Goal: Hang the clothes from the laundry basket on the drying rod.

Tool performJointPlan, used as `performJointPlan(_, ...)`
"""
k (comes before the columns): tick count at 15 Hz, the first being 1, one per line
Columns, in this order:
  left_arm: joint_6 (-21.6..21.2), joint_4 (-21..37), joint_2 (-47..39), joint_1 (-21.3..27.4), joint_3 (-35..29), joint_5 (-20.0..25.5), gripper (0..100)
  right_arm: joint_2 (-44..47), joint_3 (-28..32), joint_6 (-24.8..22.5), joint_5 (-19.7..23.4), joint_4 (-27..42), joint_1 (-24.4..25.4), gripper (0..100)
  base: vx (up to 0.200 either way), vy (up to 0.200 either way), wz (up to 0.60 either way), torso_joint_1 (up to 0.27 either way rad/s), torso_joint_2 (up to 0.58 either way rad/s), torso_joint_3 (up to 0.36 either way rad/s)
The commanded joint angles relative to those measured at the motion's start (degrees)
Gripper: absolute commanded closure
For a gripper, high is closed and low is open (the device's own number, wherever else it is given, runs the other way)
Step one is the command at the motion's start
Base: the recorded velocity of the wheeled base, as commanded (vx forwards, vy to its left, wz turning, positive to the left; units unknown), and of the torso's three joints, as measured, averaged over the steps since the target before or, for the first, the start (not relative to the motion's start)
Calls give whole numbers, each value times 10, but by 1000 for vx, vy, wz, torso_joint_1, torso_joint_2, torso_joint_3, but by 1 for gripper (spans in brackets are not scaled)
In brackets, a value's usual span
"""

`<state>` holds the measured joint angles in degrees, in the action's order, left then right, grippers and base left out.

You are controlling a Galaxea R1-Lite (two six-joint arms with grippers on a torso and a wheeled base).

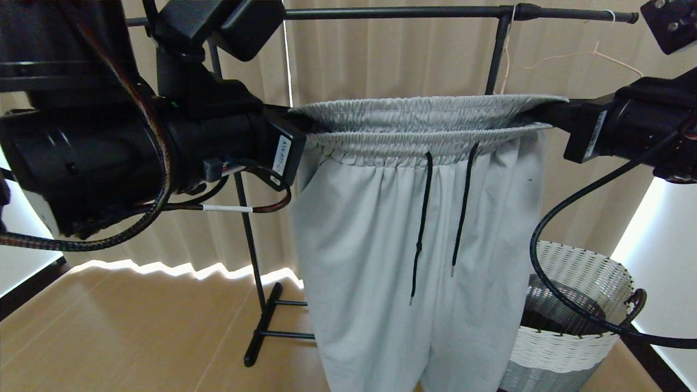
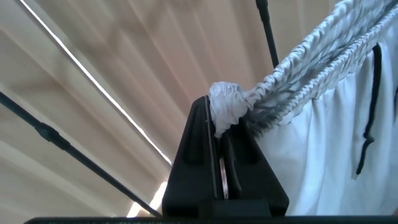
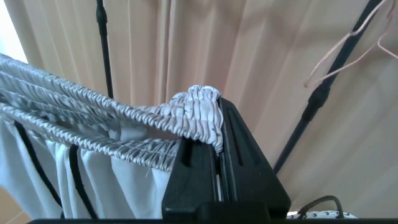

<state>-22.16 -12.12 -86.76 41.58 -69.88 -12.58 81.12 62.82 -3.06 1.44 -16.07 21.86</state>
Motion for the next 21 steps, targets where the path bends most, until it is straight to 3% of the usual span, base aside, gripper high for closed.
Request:
performJointPlan(1, 1, -1, -1, 0, 6, 0, 100, -3, -2, 0, 1, 0, 0, 100, 0, 0, 0, 0, 0, 0)
performJointPlan(8, 0, 0, -3, -2, 7, -1, 100, -2, -4, 0, 0, 2, 0, 100, 0, 0, 0, 0, 0, 0)
performJointPlan(9, 0, 0, -4, -1, 8, -1, 100, -2, -5, 0, 0, 2, 1, 0, 0, 0, 0, 0, 0, 0)
performJointPlan(16, 2, -1, -13, -20, 7, -3, 100, -20, -45, 1, 3, -10, 4, 0, 0, 0, 0, 0, 0, 0)
performJointPlan(19, 2, -2, -23, -53, 5, -43, 100, -34, -61, 3, 15, -15, 4, 0, 0, 0, 0, 0, 0, 0)
performJointPlan(21, 7, -3, -29, -59, 6, -67, 100, -45, -73, 5, 55, -24, 4, 0, 0, 0, 0, 0, 0, 0)
